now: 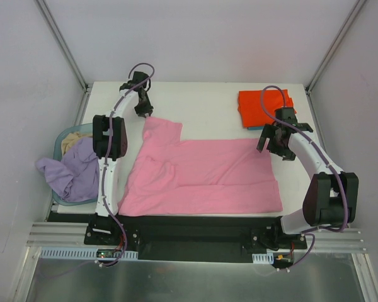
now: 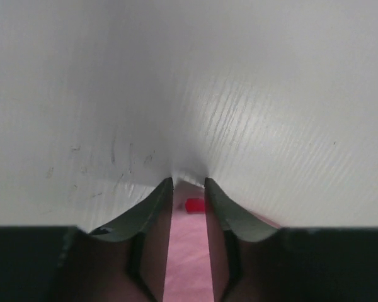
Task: Fold and stack the t-shirts
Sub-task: Fold the tshirt
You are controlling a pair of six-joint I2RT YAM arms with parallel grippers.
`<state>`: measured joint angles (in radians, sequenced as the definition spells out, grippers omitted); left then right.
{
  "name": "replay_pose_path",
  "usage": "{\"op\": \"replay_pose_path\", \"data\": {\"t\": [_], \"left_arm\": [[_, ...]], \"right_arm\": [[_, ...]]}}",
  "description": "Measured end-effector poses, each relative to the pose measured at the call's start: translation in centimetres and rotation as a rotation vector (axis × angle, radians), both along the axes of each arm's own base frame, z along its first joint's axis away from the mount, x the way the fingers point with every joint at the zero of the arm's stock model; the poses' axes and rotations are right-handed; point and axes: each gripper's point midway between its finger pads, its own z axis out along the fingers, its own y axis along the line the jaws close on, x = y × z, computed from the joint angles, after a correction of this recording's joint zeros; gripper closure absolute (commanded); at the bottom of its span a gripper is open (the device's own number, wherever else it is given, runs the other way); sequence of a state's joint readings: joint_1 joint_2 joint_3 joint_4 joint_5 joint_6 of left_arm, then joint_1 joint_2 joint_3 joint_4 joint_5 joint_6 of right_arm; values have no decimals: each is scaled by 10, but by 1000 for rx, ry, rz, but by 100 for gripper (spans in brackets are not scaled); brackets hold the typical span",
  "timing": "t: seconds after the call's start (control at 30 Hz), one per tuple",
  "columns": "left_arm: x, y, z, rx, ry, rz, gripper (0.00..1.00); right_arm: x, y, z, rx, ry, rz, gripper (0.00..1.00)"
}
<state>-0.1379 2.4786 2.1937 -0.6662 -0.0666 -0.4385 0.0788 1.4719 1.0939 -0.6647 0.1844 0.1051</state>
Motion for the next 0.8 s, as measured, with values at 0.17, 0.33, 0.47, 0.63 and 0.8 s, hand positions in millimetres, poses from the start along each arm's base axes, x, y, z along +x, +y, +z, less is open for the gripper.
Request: {"op": "replay_pose_path", "data": {"t": [0.17, 0.33, 0.47, 0.63, 0.8], "left_arm": [[-14, -8, 0, -66, 24, -5, 81], [-28, -16, -1, -83, 51, -18, 87], [-30, -16, -2, -84, 56, -15, 100], [-31, -17, 0, -89, 56, -18, 100], [-38, -17, 5, -83, 67, -18, 100]], "right_arm": [[0, 0, -5, 1, 19, -4, 1], [-1, 1, -13, 6, 46, -6, 1], [2, 1, -14, 7, 50, -7, 1], [15, 1, -16, 8, 56, -7, 3], [34, 2, -15, 15, 54, -12, 3]]}}
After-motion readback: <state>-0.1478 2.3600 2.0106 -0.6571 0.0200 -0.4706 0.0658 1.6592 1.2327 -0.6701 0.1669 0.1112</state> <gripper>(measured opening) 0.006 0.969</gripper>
